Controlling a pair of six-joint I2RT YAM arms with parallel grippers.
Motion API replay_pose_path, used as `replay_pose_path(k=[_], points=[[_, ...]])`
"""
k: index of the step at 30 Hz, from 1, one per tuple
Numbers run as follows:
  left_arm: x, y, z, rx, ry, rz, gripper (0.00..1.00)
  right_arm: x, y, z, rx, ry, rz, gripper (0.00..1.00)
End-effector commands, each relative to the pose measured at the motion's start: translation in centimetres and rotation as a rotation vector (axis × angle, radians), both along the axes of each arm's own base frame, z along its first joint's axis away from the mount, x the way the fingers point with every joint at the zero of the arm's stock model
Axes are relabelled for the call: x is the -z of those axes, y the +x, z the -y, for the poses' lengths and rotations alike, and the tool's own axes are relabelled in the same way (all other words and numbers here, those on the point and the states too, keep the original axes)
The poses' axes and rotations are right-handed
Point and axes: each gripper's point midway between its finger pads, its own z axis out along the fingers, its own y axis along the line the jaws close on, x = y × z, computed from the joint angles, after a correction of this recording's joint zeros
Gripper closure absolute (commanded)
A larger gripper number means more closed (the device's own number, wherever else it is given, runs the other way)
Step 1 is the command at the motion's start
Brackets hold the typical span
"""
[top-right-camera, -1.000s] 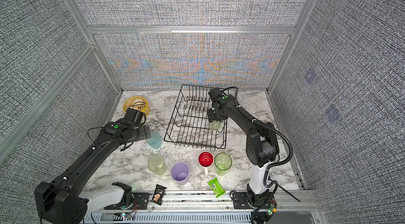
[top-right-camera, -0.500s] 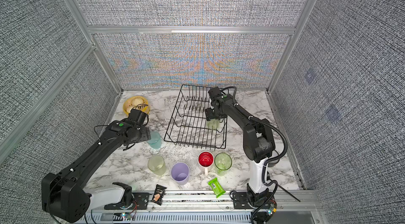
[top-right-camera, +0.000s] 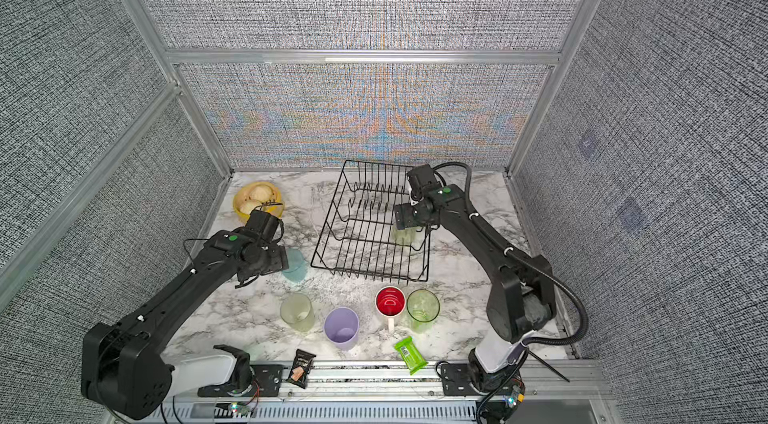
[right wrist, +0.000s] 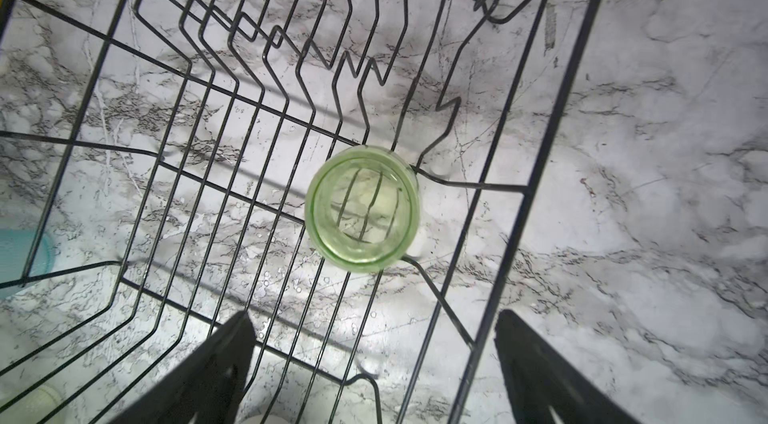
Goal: Load the cups into the dish rack
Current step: 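Set the green cup in the rack while the left grasps the teal cup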
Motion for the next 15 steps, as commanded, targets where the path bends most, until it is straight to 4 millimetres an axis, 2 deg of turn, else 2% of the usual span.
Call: replay_pose_path(k=[1,4,9,13,15], points=[[0.7,0.9,0.7,-0.002,-0.029,0.002,0.18,-1.4,-0.2,0.4,0.009,0.014,0.063,0.09],[1.6,1.5,1.3,0.008,-0.035,-0.022,0.28,-2.2,-1.0,0.5,0.011,0.036,0.093,0.09],[4.3,1.8,0.8,-0.004,0.01,-0.066,0.49,-2.9,-1.7,0.6,0.0,0.066,0.147,0.1],[5.1,1.9,1.2,0.013,0.007,-0.097,0.78,-3.3,-2.4,0.4,-0.015,0.09,0.171,0.1],[4.9,2.1,1.5,0.028,-0.008,-0.084,0.84,-3.5,-2.7,0.4,-0.021,0.101,0.186,0.1]])
